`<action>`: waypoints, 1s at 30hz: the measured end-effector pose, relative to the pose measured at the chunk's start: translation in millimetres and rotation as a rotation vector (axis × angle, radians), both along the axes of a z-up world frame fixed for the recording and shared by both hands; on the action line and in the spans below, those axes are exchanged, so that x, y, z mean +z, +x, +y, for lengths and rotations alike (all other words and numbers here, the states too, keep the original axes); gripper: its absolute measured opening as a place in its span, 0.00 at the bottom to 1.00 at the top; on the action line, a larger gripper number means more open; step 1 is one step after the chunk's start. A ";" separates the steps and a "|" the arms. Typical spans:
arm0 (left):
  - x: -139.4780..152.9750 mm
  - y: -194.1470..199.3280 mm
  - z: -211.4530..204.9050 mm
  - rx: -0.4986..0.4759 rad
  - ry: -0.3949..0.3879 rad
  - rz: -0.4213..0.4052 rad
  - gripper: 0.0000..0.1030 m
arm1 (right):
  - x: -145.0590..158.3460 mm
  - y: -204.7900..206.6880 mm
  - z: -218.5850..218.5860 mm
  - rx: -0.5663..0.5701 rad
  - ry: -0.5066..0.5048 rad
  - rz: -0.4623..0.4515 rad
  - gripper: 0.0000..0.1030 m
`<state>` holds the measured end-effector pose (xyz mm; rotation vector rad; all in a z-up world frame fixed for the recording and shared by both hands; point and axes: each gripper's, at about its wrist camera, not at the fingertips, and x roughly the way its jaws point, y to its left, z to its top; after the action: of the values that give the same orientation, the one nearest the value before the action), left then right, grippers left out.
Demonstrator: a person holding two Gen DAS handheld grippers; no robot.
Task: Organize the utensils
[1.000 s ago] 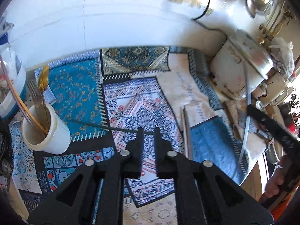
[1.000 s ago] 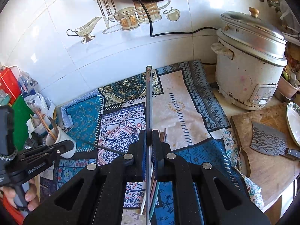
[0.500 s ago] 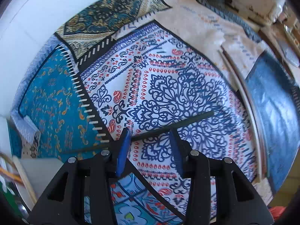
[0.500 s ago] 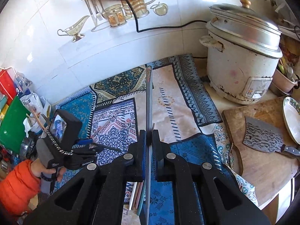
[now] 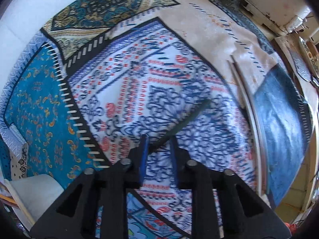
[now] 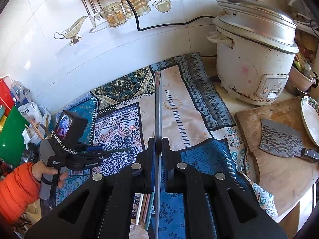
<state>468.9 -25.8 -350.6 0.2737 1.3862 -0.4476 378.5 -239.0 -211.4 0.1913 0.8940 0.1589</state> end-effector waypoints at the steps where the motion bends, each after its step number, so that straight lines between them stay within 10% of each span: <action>1: 2.5 -2.4 -4.0 -0.003 -0.008 0.001 0.00 | -0.4 0.5 1.1 0.002 0.001 0.001 0.05; 7: -5.2 -24.0 -33.2 -0.008 -0.053 0.098 0.00 | 0.2 1.0 6.5 0.012 0.006 0.001 0.05; 12: 23.9 -49.6 -46.8 -0.091 -0.021 -0.061 0.01 | 0.5 -1.1 5.1 0.014 0.002 0.003 0.05; 17: 21.2 -42.2 -38.3 -0.112 0.090 -0.120 0.31 | -0.4 -2.7 2.9 0.009 0.007 0.014 0.05; 30: -5.6 -2.3 -7.5 -0.033 0.073 0.054 0.13 | 1.6 -4.1 5.7 0.017 0.015 0.009 0.05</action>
<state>466.6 -33.3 -356.2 0.3464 1.4547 -0.4350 374.3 -233.3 -209.7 0.1982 0.9038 0.1806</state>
